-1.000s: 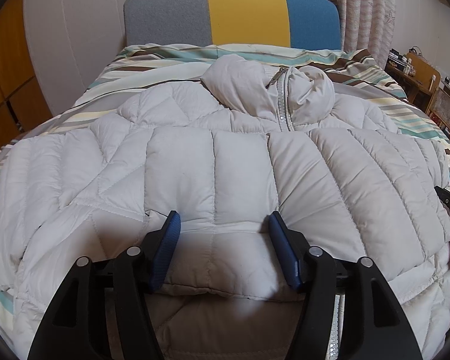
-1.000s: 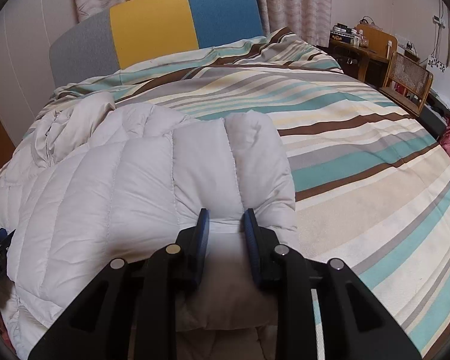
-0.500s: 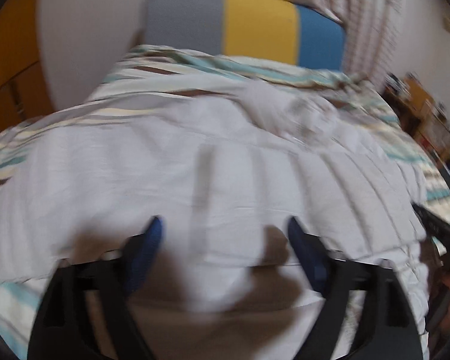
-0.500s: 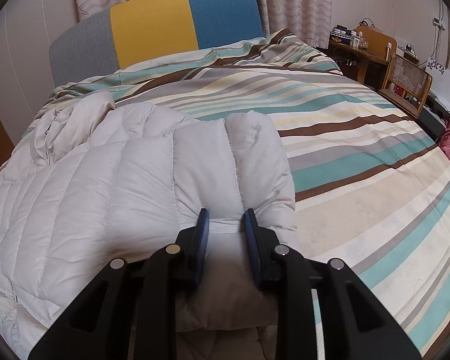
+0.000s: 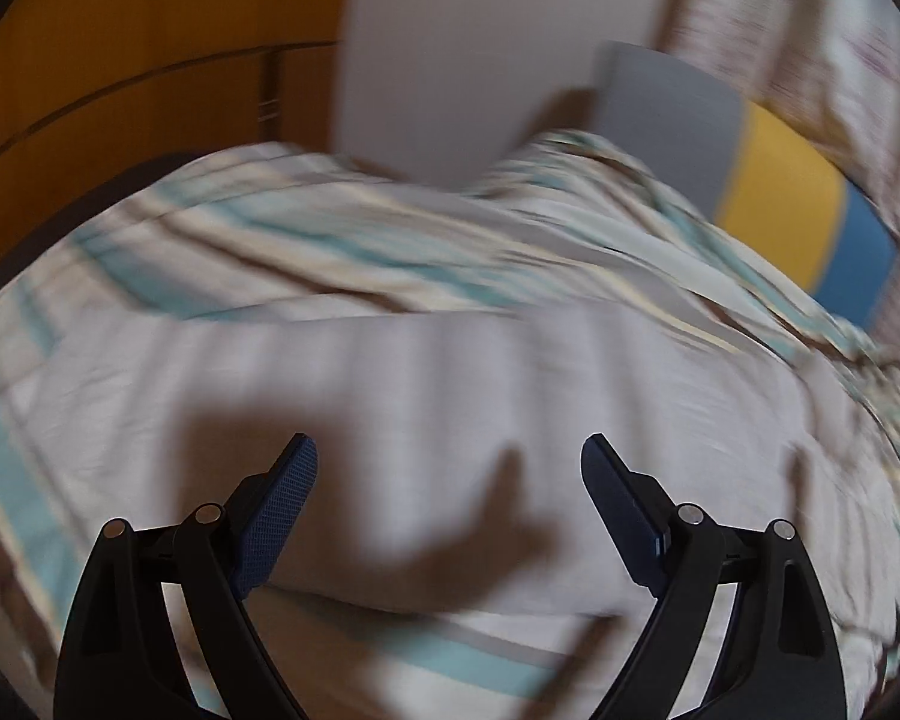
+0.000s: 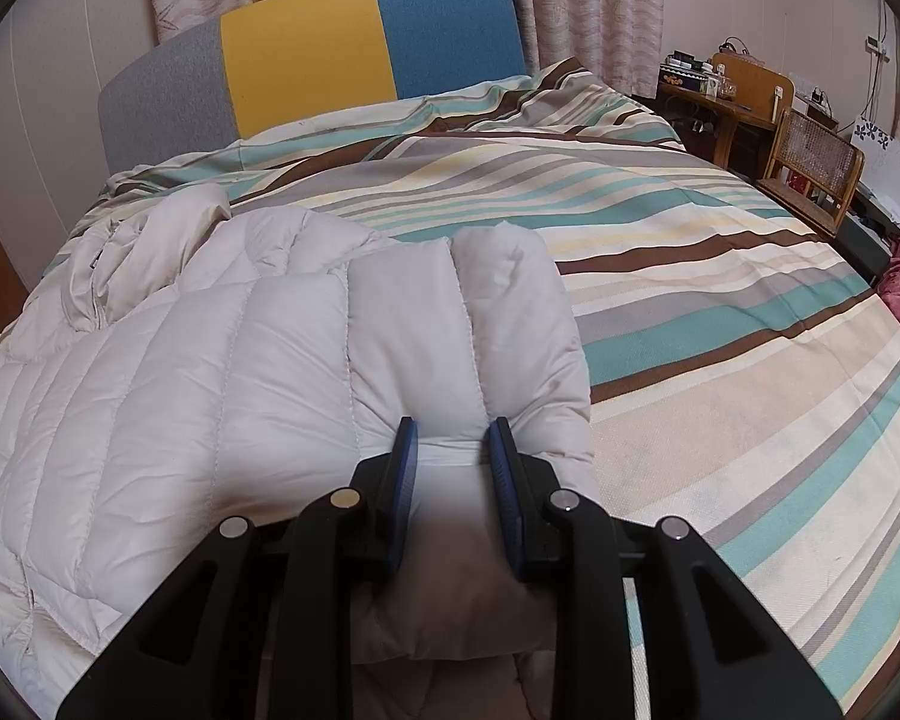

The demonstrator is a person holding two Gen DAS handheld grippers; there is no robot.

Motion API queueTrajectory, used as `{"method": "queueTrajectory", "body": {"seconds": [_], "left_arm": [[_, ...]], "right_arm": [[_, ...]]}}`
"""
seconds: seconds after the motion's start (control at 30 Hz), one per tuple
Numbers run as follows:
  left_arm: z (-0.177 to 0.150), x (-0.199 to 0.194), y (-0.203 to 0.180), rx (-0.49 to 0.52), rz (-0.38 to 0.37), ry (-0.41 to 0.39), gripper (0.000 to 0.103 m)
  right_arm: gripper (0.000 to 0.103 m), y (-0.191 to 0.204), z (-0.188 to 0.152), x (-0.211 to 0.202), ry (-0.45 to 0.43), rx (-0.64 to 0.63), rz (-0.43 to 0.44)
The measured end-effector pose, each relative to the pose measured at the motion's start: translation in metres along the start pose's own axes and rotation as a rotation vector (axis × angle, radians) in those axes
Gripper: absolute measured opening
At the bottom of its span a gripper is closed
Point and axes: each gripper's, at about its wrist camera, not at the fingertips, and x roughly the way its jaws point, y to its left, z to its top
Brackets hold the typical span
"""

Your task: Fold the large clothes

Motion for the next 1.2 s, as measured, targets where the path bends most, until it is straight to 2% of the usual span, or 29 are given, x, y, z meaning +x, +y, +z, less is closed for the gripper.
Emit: {"method": "queueTrajectory", "body": {"seconds": [0.13,0.23,0.3,0.67,0.73,0.8,0.83,0.87,0.9,1.0,1.1,1.2], "left_arm": [[0.004,0.010,0.058,-0.147,0.108,0.018,0.089],[0.001,0.016,0.086,-0.229,0.143,0.054,0.089],[-0.002,0.023,0.102,-0.290,0.137,0.076,0.089],[0.013,0.051,0.105,-0.352,0.124,0.099,0.090],[0.020,0.059,0.102,-0.359,0.136,0.099,0.083],[0.025,0.065,0.097,-0.330,0.171,0.106,0.066],[0.027,0.067,0.094,-0.308,0.186,0.108,0.061],[0.029,0.069,0.091,-0.287,0.187,0.105,0.045],[0.030,0.070,0.089,-0.273,0.174,0.103,0.035],[0.033,0.069,0.086,-0.264,0.119,0.084,0.018],[0.032,0.062,0.088,-0.276,0.076,0.052,0.014],[0.030,0.051,0.090,-0.283,0.065,0.014,0.014]], "right_arm": [[0.025,0.001,0.000,0.000,0.000,0.001,0.000],[0.025,0.000,0.000,0.000,0.000,0.001,0.000],[0.025,0.001,0.000,0.000,-0.001,0.000,-0.001],[0.026,0.000,0.000,0.000,-0.001,0.001,0.000],[0.026,0.001,0.000,0.001,-0.001,0.000,-0.002],[0.026,0.001,0.000,0.001,-0.001,0.000,-0.001],[0.026,0.000,0.000,0.001,-0.001,-0.001,-0.002],[0.026,0.001,0.000,0.001,-0.001,-0.001,-0.002],[0.026,0.001,0.000,0.001,-0.001,0.000,-0.001],[0.026,0.001,0.000,0.001,-0.001,0.000,-0.001],[0.026,0.001,0.000,0.001,-0.001,-0.001,-0.002],[0.026,0.000,0.000,0.000,-0.002,0.000,-0.001]]}}
